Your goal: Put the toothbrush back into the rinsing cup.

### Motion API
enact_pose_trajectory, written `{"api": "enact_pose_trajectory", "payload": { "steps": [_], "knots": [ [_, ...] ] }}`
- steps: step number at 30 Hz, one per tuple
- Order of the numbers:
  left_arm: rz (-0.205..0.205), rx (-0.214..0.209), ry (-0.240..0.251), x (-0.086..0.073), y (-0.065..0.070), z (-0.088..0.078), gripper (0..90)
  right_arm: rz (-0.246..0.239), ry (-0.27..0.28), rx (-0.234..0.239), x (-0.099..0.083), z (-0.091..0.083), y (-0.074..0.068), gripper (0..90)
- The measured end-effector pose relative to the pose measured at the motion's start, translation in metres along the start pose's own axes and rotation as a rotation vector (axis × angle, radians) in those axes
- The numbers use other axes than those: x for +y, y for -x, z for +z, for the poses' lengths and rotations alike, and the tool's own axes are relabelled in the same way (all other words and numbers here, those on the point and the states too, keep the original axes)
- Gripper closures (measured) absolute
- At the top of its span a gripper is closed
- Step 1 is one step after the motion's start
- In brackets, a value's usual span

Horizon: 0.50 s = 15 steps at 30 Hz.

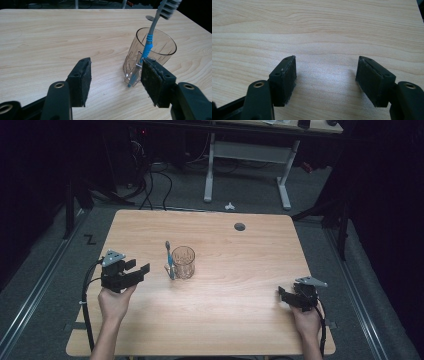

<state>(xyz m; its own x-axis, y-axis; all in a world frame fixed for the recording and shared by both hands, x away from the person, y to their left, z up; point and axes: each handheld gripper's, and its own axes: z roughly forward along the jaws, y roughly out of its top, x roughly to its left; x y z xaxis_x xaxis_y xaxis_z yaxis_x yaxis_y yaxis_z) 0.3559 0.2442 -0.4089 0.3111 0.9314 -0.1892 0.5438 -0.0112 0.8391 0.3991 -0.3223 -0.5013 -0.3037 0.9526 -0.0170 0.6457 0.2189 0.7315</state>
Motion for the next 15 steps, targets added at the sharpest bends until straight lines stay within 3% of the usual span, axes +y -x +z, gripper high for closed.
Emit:
{"api": "enact_pose_trajectory", "payload": {
  "steps": [15],
  "knots": [
    [-0.019, 0.02, -0.033, -0.016, -0.005, 0.004, 42.1, 0.0, 0.0, -0.001, 0.0, 0.0, 0.0, 32.9]
  ]
}}
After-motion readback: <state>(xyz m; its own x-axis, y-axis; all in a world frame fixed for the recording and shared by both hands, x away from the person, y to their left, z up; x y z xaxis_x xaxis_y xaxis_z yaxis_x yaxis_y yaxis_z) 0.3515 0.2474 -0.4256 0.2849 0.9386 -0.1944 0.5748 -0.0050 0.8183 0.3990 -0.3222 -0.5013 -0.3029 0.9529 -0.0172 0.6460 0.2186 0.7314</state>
